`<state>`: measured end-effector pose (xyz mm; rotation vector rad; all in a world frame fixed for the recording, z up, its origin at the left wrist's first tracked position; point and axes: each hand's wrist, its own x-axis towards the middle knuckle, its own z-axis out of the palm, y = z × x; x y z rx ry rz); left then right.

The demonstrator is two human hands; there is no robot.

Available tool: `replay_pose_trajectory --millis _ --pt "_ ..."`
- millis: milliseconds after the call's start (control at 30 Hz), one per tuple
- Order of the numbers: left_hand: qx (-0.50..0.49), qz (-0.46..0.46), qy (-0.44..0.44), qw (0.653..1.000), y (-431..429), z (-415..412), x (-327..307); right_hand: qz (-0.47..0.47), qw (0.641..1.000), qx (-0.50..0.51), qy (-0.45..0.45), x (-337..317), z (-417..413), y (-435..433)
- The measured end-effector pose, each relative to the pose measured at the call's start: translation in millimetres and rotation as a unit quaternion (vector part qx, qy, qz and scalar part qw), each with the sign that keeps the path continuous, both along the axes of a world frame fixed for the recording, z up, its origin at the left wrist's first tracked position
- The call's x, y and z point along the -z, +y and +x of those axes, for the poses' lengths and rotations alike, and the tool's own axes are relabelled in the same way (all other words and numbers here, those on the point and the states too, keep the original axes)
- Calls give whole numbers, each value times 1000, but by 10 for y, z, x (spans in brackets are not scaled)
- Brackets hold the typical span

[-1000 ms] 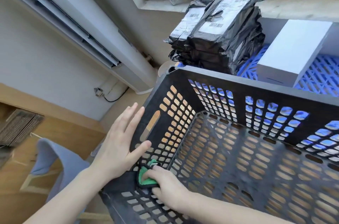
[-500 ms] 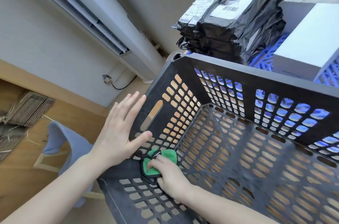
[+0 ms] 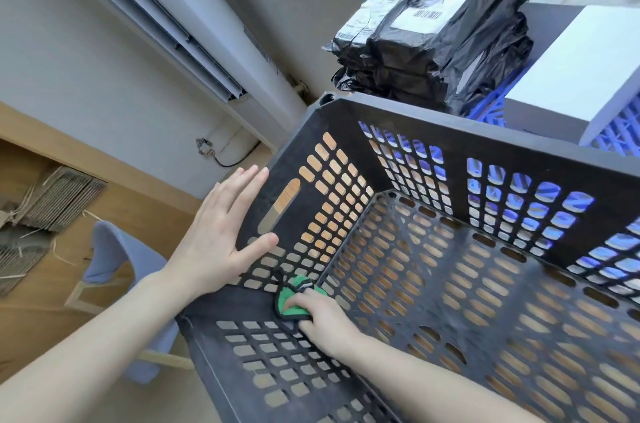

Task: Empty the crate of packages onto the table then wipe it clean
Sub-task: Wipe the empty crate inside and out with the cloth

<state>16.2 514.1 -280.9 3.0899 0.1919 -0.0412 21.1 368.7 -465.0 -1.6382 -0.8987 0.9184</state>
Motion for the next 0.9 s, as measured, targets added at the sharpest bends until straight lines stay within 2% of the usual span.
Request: replay_pose_trajectory --millis 100,167,367,433,667,800,900 --pt "-2 2 3 1000 13 3 6 -14 1000 -5 -5 -18 0 16" --pt "0 0 1 1000 17 -1 15 11 1000 12 3 -118 -30 44" --pt "-6 -35 -6 999 5 -8 -2 199 979 34 15 -879 -195 226" --pt "-3 -44 -4 999 9 -8 -8 228 973 36 16 -940 -194 270" --pt "-4 -51 -2 999 24 -11 2 126 990 43 -49 -312 -143 167" --pt "-8 -49 -2 999 19 -7 2 63 990 -11 -128 -19 -74 124" --pt "-9 -47 -4 999 25 -7 -2 15 974 -76 -211 181 7 32"
